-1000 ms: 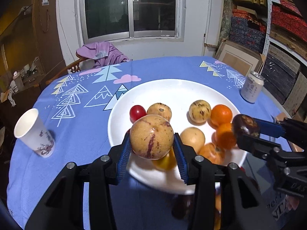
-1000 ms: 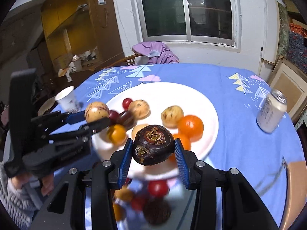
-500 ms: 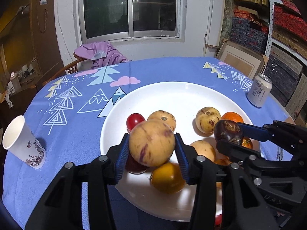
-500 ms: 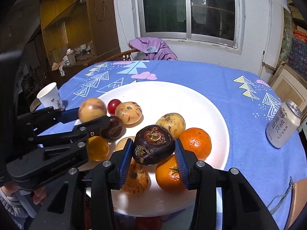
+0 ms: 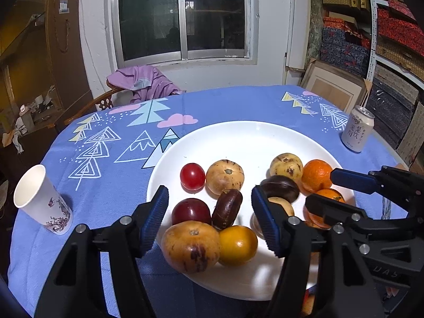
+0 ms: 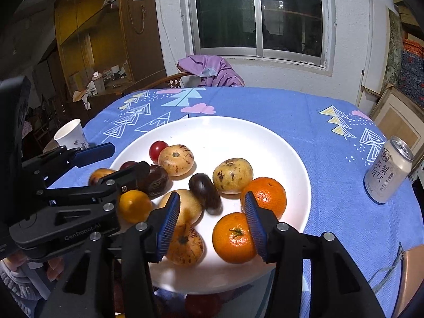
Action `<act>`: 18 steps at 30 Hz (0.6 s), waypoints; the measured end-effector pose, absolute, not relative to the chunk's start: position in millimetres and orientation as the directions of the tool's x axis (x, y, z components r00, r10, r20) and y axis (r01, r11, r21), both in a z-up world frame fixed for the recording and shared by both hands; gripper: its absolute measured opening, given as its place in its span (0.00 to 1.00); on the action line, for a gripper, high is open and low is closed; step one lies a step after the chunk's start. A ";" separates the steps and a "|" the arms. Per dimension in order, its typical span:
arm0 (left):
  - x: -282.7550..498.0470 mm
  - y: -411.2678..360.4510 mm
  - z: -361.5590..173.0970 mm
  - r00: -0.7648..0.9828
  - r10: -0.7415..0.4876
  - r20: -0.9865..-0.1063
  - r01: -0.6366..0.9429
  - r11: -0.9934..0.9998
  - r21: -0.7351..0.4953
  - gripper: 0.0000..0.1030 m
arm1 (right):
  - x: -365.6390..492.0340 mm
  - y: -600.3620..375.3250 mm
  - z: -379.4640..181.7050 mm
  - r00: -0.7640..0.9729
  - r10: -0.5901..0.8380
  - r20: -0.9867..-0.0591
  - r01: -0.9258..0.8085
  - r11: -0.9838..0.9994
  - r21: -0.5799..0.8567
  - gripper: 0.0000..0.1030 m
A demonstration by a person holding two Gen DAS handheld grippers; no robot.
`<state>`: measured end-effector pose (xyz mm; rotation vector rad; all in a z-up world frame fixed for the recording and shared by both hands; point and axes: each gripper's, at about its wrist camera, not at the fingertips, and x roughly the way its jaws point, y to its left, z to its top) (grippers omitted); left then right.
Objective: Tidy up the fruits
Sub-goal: 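Move both tools back to the dark brown fruits beside the plate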
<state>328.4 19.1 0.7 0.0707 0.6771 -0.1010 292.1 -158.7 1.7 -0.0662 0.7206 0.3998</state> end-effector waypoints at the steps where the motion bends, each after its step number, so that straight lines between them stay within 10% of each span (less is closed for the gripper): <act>1: 326.2 18.7 2.1 0.776 -0.069 -0.627 0.116 0.993 0.034 0.62 | 290.1 -159.2 3.4 0.680 0.336 -0.651 -0.380 0.922 0.079 0.50; 18: 256.7 30.0 0.0 0.764 -0.050 -0.643 0.098 0.995 0.038 0.66 | 225.6 -190.0 17.1 0.694 0.386 -0.608 -0.373 0.915 0.155 0.51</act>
